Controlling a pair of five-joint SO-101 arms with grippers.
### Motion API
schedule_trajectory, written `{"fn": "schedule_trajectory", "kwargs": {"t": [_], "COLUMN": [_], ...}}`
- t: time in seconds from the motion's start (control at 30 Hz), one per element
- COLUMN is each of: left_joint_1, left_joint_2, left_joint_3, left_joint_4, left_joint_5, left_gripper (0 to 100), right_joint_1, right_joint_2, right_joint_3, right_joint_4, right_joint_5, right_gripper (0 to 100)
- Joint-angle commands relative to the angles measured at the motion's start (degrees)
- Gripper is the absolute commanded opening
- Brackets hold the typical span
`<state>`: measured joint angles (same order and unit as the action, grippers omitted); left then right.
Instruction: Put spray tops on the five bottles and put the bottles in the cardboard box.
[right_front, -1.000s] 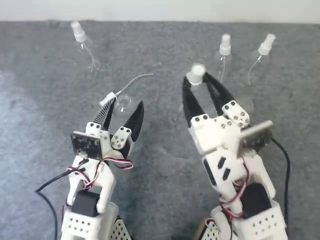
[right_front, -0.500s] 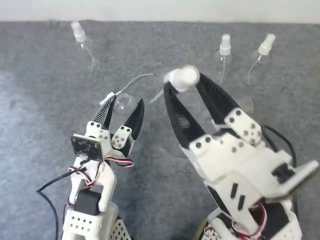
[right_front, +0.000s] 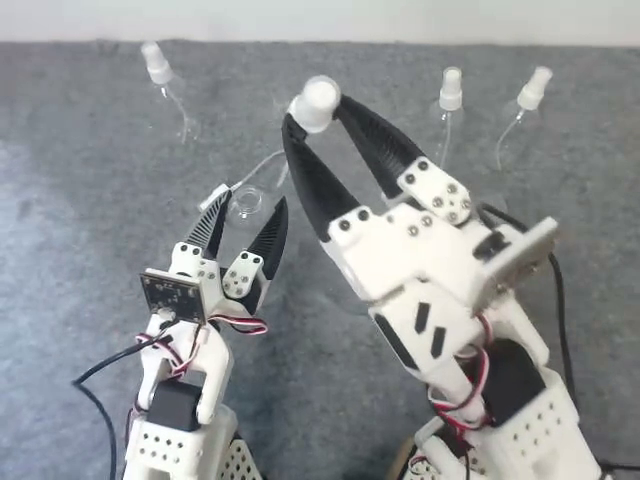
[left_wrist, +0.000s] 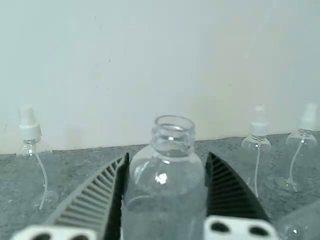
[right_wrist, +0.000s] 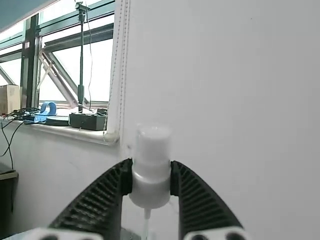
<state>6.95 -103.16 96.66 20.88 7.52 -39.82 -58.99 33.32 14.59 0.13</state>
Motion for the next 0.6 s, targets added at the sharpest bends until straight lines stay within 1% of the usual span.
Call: {"fn": "schedule_trajectory", "kwargs": {"t": [0.0,0.2,0.37,0.57], "left_joint_1": [0.18,0.18,0.18,0.18], "left_joint_2": [-0.97,-0.97,-0.97,-0.97], "left_joint_3": [-0.22,-0.22,-0.22,-0.22], "left_joint_4": [-1.41,-1.41,-1.41,-1.41], "left_joint_5": [0.26,0.26,0.26,0.26], "left_gripper": [3,3,3,3], "right_joint_1": [-0.92,-5.49,-5.58,-5.32], "right_joint_2": [3.12,7.78,10.15,12.44], "right_joint_3": [-3.43,-3.52,-3.25,-3.25], "right_joint_4": [-3.12,-3.3,-5.85,-6.02], "right_joint_5": [-0.62,-0.44,-0.35,-0.18], "right_gripper": [0.7,0.7,0.7,0.7]}}
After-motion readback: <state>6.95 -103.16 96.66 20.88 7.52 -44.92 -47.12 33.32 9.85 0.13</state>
